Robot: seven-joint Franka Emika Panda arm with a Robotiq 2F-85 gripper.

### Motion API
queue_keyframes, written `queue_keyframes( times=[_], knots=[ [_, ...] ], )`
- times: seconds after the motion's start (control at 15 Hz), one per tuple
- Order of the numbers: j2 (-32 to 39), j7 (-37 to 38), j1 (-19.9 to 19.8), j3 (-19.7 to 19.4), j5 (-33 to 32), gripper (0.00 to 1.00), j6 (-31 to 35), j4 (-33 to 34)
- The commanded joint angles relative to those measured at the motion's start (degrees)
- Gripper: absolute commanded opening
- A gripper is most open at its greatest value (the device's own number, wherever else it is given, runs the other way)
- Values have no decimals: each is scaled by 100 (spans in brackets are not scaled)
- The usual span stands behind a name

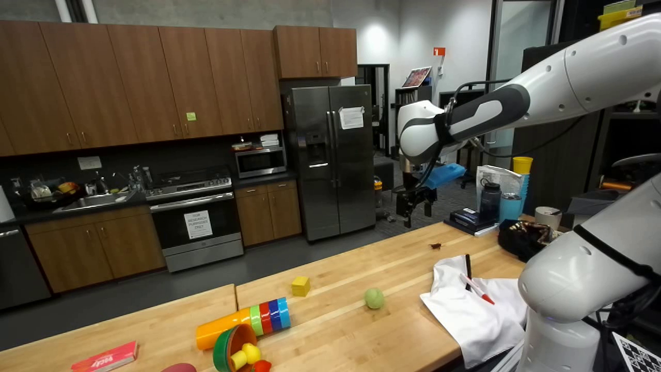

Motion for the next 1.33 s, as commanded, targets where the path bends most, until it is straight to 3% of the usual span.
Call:
queue_keyframes(
  times=[0.0, 0.4, 1.27],
  knots=[
    [2, 13, 26, -22, -12, 100, -14, 10],
    [686, -109, 113, -118, 330, 100, 465, 80],
    [2637, 120, 385, 272, 390, 100, 1255, 665]
  ],
)
